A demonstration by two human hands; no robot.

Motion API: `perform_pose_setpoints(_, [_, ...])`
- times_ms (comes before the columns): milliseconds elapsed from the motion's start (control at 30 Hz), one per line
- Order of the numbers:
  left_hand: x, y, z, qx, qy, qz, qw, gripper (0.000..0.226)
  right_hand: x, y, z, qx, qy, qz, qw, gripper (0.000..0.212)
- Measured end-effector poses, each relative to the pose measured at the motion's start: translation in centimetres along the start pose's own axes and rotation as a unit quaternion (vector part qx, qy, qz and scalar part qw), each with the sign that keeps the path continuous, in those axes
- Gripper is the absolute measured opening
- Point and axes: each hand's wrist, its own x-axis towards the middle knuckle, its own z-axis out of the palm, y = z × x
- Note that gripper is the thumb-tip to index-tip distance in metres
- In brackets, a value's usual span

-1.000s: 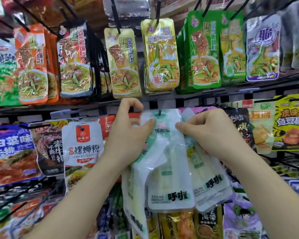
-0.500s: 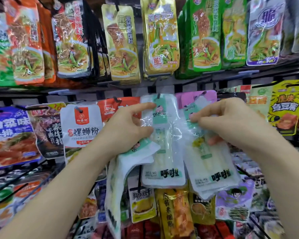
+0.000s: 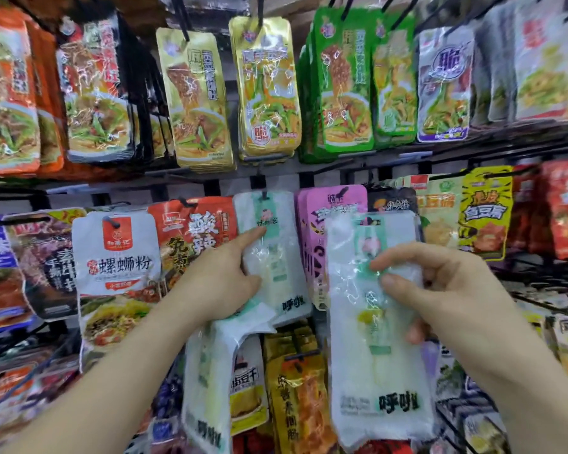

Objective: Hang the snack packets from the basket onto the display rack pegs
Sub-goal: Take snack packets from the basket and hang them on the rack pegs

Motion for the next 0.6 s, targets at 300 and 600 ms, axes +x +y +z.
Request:
perform_pose_setpoints(300, [-5.9,3.7,-1.9,-0.284,0.08,0.049,0.954,0.032,-0.1,-0.2,3.4,0.126,0.058,-0.035,0.99,0.061])
perform_pose_setpoints(600, [-6.8,3.9,-1.3,-0.338,0.189,0.059,0.92,0.041,0.1,-0.4,5.4,0.231,-0.008,0.019,0.973,0.026])
